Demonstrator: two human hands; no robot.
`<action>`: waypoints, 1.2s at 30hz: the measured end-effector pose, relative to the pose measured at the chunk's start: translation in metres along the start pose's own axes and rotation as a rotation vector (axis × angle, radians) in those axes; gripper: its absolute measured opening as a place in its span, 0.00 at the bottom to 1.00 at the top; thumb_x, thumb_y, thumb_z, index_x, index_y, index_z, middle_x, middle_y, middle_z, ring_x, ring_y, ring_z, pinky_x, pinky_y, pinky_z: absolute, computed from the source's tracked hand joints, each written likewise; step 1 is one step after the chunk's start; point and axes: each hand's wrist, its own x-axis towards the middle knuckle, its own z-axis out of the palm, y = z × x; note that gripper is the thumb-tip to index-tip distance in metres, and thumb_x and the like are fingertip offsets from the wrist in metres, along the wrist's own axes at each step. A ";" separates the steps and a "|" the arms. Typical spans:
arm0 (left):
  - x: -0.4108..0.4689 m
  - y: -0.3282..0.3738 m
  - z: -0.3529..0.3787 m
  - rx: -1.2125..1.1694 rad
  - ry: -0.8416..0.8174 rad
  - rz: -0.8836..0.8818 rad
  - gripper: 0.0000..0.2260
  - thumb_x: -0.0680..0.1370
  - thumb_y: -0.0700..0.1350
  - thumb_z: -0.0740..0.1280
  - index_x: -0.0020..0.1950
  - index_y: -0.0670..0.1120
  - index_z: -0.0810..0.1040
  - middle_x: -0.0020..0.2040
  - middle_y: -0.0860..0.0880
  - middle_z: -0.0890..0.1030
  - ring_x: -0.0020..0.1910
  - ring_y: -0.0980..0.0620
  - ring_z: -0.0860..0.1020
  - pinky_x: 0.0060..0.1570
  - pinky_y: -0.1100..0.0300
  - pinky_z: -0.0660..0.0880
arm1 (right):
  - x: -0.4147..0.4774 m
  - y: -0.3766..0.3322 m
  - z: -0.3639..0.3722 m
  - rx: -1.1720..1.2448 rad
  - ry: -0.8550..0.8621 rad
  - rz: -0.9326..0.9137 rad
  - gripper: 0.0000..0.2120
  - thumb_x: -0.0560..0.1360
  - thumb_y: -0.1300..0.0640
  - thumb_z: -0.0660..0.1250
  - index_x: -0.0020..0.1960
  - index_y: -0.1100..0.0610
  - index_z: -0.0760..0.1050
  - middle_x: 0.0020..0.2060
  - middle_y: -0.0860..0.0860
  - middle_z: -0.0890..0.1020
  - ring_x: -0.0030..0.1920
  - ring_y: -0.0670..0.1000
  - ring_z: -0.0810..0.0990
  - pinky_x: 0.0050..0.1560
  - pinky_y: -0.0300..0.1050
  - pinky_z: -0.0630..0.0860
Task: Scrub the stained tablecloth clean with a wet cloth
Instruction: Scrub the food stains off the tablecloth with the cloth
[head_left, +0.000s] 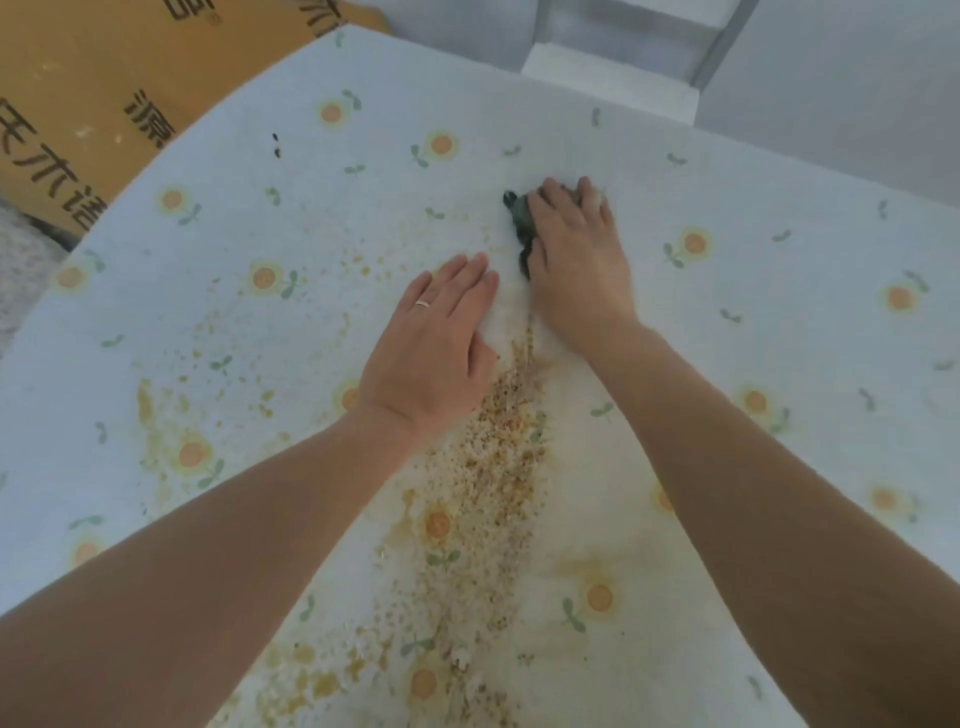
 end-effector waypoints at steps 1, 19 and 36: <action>-0.001 0.000 0.001 -0.001 0.000 -0.001 0.28 0.81 0.47 0.53 0.81 0.43 0.64 0.82 0.46 0.62 0.82 0.49 0.57 0.82 0.49 0.52 | -0.036 -0.006 0.004 0.002 -0.013 0.006 0.25 0.83 0.56 0.52 0.79 0.58 0.59 0.80 0.54 0.60 0.80 0.60 0.50 0.80 0.55 0.50; 0.000 0.000 0.001 -0.025 -0.023 0.014 0.30 0.79 0.48 0.48 0.82 0.42 0.63 0.82 0.45 0.62 0.83 0.49 0.56 0.82 0.48 0.52 | -0.155 -0.017 0.013 0.026 0.005 0.101 0.25 0.82 0.58 0.56 0.78 0.53 0.64 0.79 0.49 0.62 0.81 0.56 0.49 0.80 0.53 0.47; 0.002 0.000 -0.001 -0.035 -0.021 0.025 0.31 0.79 0.47 0.47 0.81 0.41 0.63 0.82 0.44 0.62 0.83 0.47 0.56 0.82 0.50 0.49 | -0.175 -0.033 0.015 0.070 -0.014 0.016 0.25 0.80 0.56 0.54 0.76 0.53 0.68 0.78 0.49 0.65 0.81 0.56 0.53 0.80 0.56 0.51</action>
